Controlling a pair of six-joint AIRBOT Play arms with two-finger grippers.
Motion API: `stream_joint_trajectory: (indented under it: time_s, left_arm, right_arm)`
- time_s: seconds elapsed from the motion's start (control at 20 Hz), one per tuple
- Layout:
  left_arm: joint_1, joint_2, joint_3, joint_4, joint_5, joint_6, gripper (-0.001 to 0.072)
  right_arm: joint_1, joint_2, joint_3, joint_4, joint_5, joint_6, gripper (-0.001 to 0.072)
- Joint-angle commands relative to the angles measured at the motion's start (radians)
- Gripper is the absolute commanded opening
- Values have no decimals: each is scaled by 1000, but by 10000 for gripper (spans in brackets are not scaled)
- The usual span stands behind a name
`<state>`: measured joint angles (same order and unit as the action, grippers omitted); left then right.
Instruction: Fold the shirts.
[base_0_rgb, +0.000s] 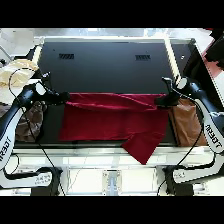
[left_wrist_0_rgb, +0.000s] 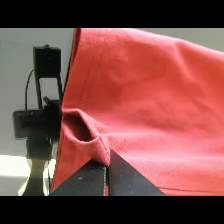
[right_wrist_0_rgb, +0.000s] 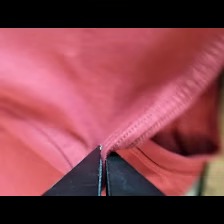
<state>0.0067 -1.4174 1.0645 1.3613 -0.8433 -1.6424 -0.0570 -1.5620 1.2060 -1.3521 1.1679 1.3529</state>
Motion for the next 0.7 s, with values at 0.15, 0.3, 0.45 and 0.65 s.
stream_joint_trajectory:
  time_s: [0.15,0.3,0.45,0.65]
  left_arm:
    - [-1,-42,-3,-11,-2,-4,12]
    - [3,-27,-1,-11,-2,-4,410]
    - [30,53,3,-11,-15,-4,640]
    - [41,261,-30,55,-71,-4,641]
  right_arm:
    - [26,3,-48,-21,-90,52,12]
    - [21,13,-37,-75,11,52,222]
    - [-12,104,-24,-160,136,52,376]
    - [-123,363,-74,-164,200,53,391]
